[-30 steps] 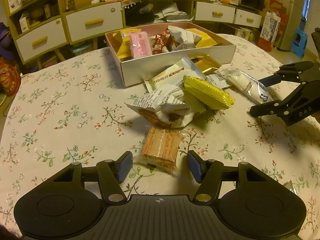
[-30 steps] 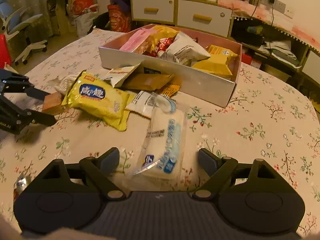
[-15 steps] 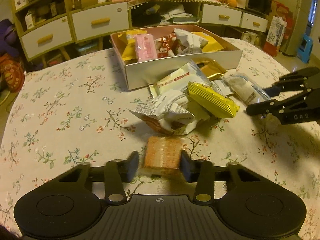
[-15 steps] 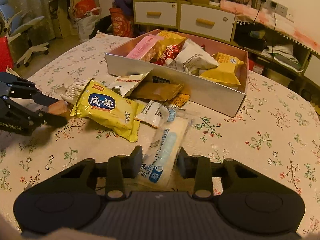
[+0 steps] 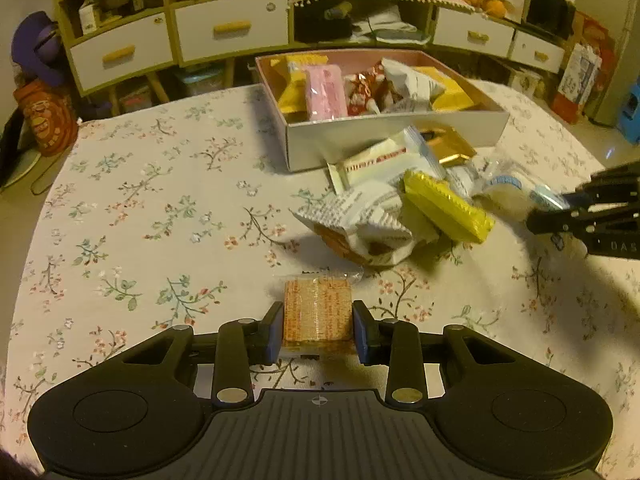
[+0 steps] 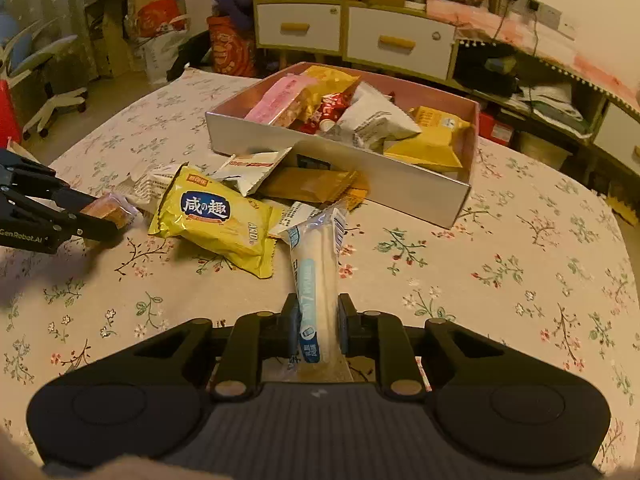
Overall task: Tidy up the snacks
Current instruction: 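Carry the wafer square and bread packet over the box and lower them inside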
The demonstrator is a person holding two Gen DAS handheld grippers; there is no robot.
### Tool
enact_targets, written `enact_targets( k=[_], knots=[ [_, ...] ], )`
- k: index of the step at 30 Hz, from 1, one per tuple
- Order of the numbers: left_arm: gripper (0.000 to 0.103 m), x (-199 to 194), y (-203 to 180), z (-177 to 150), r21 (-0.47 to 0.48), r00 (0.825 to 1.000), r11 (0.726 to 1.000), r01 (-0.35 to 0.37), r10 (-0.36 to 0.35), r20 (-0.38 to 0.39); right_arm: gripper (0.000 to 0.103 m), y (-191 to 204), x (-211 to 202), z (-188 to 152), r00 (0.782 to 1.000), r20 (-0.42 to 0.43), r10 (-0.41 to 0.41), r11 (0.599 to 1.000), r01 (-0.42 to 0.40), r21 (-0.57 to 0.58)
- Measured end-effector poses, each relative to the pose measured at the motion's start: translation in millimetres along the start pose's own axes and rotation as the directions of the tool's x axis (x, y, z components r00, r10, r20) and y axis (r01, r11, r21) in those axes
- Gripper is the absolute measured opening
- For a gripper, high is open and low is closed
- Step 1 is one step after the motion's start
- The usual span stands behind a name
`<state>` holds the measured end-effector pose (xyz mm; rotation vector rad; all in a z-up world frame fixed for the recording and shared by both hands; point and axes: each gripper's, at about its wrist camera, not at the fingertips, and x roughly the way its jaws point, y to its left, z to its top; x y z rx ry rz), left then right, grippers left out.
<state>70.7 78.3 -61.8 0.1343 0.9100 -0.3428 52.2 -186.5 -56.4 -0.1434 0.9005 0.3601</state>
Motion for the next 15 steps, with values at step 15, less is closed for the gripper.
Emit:
enact_targets(
  k=[15],
  knots=[
    [0.009,-26.7,-4.6,34.3,-0.122,0.993,0.992,0.005,0.01,0.115,0.017,-19.7,-18.3,23.8,0.996,0.089,-0.021,0.986,0.006,0.166]
  ],
)
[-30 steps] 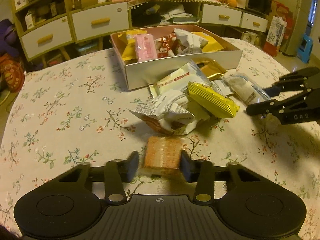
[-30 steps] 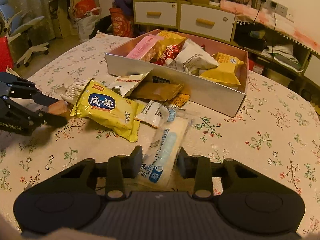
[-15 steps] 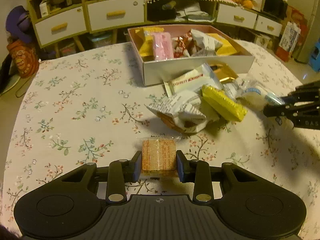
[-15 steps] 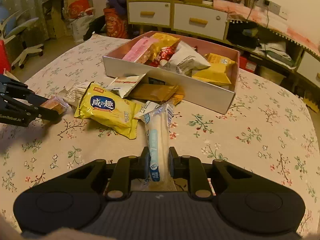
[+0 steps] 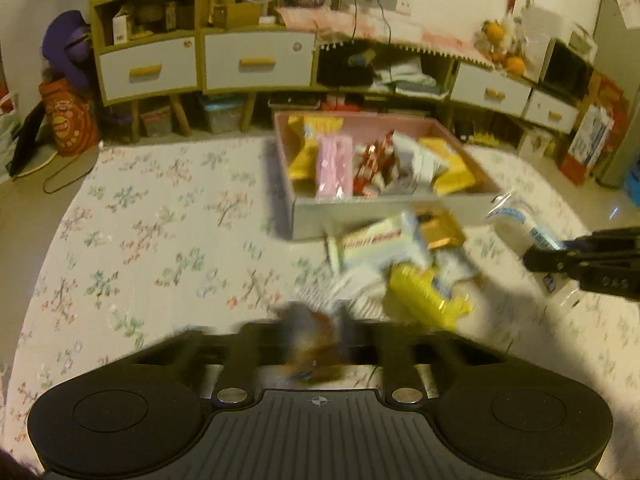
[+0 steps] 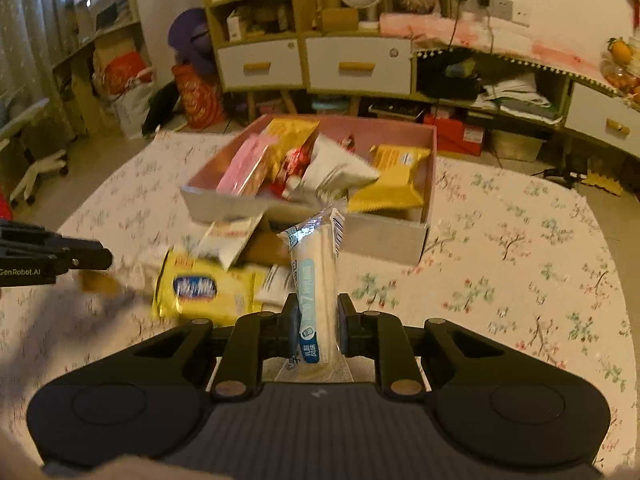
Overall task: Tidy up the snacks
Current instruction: 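Carry the wafer square and bread packet over the box and lower them inside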
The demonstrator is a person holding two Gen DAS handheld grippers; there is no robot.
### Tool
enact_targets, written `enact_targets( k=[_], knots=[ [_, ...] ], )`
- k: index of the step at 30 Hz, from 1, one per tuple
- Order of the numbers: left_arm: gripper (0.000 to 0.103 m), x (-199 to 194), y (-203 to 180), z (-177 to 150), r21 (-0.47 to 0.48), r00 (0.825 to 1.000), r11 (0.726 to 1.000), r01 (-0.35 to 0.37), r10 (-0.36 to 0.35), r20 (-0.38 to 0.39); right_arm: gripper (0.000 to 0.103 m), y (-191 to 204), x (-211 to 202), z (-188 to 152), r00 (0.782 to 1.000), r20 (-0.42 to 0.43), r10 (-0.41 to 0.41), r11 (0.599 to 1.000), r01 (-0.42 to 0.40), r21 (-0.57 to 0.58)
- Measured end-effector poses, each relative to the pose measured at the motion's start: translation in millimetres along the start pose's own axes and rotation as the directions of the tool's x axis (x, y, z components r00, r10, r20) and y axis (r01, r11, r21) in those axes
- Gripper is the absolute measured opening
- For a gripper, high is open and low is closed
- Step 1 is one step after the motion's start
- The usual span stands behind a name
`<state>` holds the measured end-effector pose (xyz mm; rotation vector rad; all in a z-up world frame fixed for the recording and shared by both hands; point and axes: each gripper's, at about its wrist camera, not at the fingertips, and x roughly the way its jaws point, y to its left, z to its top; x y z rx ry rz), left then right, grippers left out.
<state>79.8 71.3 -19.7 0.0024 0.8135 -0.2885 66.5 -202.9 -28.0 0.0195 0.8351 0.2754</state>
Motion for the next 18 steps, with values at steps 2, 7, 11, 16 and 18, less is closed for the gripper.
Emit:
enact_targets(
  k=[2,7,11,16,18],
  knots=[
    [0.009,-0.9,-2.5,7.8,-0.012,1.0,1.0,0.008,-0.007,0.017,0.017,-4.1,2.5,4.3,1.0,0.008,-0.008,1.0,0.008,0.02],
    [0.01,1.5,-3.8,16.6,0.017,0.999,1.0,0.016,-0.015,-0.028,0.017,-15.3,7.8,7.9,1.0,0.013,-0.021,0.997,0.02,0.073],
    [0.022,2.9,0.6,7.2,0.038,0.996,0.999,0.024,-0.021,-0.091,0.017,-16.5,6.5,3.8,1.0,0.0,-0.014,0.997,0.014,0.073],
    [0.049,6.7,-2.8,-12.4,0.114,0.984,0.992,0.059,-0.038,-0.171,0.017,-10.6,3.8,-4.6,0.999,-0.044,-0.021,0.999,0.023,0.047],
    [0.053,9.0,-6.6,-19.5,0.15,0.979,0.986,0.07,-0.039,-0.202,0.017,-7.8,1.8,-6.2,0.998,-0.053,-0.023,0.999,0.025,0.04]
  ],
)
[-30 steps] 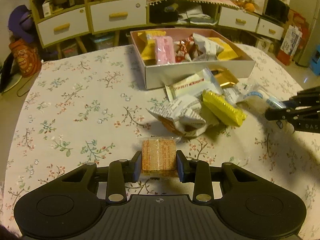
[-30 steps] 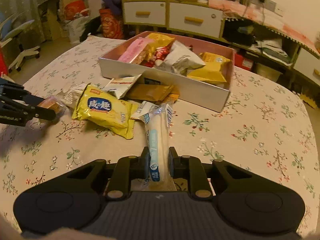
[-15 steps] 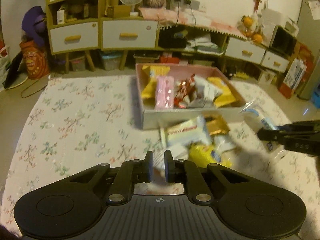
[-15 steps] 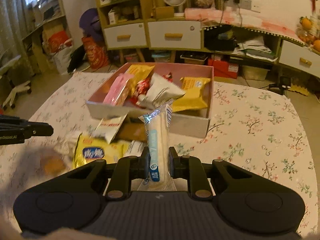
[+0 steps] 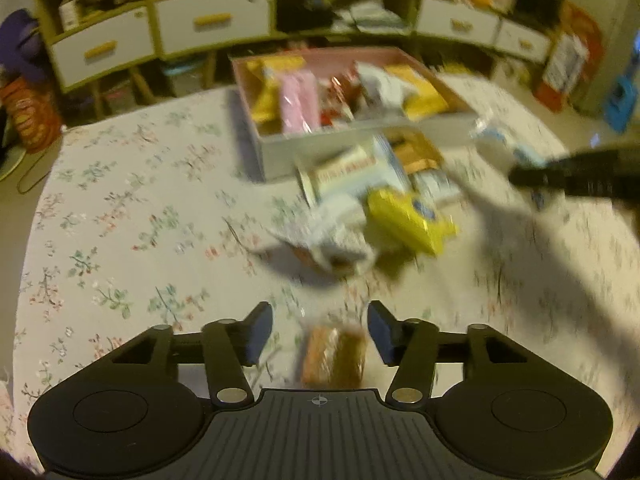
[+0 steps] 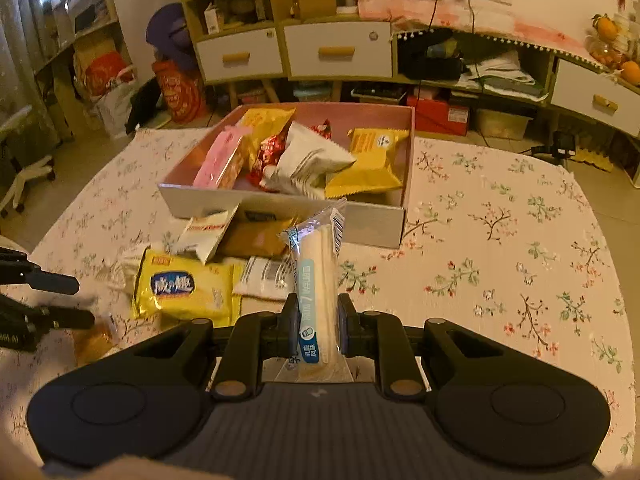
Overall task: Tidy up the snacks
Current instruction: 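Carry the wafer square and bread packet over the box and lower them inside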
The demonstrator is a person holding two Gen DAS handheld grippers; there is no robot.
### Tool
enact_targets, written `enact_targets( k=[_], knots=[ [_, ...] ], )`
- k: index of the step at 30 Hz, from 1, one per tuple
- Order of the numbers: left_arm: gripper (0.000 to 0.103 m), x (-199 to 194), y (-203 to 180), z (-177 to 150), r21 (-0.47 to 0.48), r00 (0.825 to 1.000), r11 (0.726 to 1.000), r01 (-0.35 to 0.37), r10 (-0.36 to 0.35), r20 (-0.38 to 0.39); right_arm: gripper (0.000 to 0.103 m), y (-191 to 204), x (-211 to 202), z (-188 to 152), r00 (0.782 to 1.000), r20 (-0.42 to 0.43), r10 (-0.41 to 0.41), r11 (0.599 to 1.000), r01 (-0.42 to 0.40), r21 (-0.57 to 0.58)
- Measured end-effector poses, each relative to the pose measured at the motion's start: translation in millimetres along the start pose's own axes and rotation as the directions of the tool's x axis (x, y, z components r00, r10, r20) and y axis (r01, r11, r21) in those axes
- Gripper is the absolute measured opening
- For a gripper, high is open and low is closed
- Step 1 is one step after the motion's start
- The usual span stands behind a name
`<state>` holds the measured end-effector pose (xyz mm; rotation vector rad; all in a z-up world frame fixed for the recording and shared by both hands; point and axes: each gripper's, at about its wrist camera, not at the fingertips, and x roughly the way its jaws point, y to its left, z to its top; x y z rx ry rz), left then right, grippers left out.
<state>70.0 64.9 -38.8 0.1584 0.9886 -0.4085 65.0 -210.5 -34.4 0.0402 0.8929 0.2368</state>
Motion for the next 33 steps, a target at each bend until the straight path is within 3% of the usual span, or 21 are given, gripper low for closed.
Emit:
enact_targets(
  k=[10,13,16,25,33],
  knots=[
    [0.051,19.4,-16.2,-12.5,0.062,0.996,0.998,-0.026,0.031,-0.089,0.017,20.3,-5.3,-2.9,1.0,-0.025,0.011,0.998,-0.013,-0.064],
    [0.034,20.8,-18.9,-13.8,0.064,0.996,0.997,-0.041,0.046,-0.081,0.017,23.4,-6.1,-3.9,1.0,-0.028,0.011,0.997,-0.014,-0.076],
    [0.032,19.9,-21.8,-12.2,0.072,0.995,0.995,-0.068,0.073,-0.072,0.017,26.1,-6.9,-4.2,1.0,-0.03,0.006,0.996,-0.009,-0.091],
    [0.032,-17.4,-22.8,8.7,0.044,0.997,0.997,-0.058,0.055,0.058,0.017,27.6,-11.0,4.9,1.0,0.004,0.008,0.995,-0.008,-0.102],
    [0.032,-22.8,-29.3,62.5,0.017,0.987,0.999,-0.05,0.047,0.154,0.017,13.7,0.4,36.5,0.998,0.055,-0.017,0.999,0.019,-0.035]
  ],
)
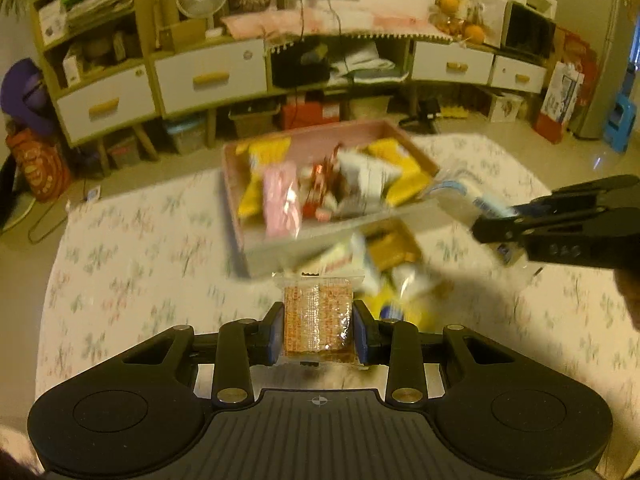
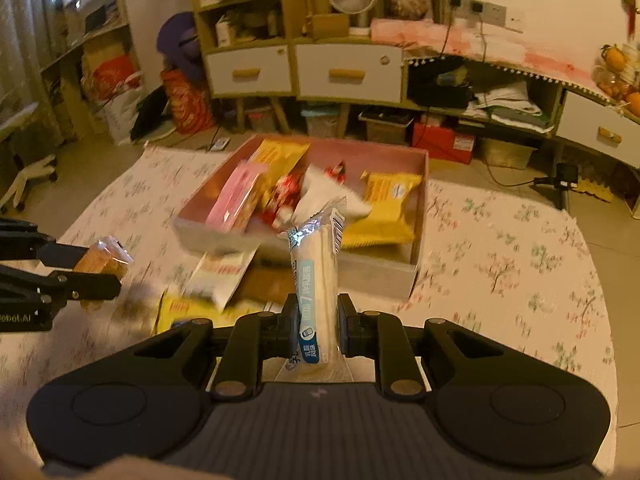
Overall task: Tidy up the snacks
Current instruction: 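Carry the wafer square and bread packet over the box and lower them inside, then open both grippers to release the wafer and bread packet in the box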
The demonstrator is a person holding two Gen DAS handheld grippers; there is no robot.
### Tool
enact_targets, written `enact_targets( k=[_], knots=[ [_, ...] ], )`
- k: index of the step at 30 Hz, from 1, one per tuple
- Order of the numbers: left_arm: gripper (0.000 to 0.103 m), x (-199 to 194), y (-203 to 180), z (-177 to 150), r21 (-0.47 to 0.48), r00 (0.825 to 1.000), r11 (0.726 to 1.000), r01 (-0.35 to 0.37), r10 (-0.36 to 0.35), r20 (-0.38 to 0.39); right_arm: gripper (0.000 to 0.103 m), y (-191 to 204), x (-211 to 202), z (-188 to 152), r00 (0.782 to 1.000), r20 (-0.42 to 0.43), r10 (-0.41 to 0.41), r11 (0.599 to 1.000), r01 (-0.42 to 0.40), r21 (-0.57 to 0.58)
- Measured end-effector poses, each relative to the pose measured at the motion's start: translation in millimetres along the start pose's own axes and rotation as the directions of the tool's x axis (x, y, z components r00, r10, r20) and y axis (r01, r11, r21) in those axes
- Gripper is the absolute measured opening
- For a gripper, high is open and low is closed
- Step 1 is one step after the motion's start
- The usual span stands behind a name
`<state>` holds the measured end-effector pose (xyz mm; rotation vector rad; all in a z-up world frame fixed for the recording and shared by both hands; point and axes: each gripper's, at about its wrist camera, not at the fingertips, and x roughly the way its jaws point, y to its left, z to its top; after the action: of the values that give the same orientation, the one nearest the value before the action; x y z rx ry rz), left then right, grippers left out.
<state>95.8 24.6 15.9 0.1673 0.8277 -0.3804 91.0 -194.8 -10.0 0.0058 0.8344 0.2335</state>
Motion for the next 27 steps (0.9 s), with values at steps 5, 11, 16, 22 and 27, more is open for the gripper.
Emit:
enact_targets(
  k=[5,11,16,22,27],
  knots=[
    [0.032,27.7,-13.6,30.3,0.045,1.0,0.999,-0.018,0.018,0.007,0.017,-11.2,21.1,19.5,1.0,0.009,-0.026,0.999,0.026,0.028],
    [0.032,70.2,-15.2,56.7,0.06,0.999,0.997,-0.039,0.04,-0.009,0.017,-16.4,46.8,31.1,0.999,-0.008,-0.045,0.999,0.045,0.024],
    [0.032,105.1,-6.0,76.6,0.037,0.998,0.999,-0.028,0.03,-0.055,0.017,-20.1,65.0,39.2,0.998,-0.03,-0.054,0.998,0.054,0.011],
    [0.032,135.2,-5.7,82.2,0.073,0.995,0.997,-0.021,0.028,-0.093,0.017,-26.5,80.4,46.4,0.998,-0.031,-0.047,0.998,0.049,0.044],
    [0.032,151.7,-6.2,79.8,0.084,0.994,0.995,-0.056,0.064,-0.087,0.017,-26.3,89.5,48.6,0.998,-0.021,-0.053,0.997,0.054,0.046]
  ],
)
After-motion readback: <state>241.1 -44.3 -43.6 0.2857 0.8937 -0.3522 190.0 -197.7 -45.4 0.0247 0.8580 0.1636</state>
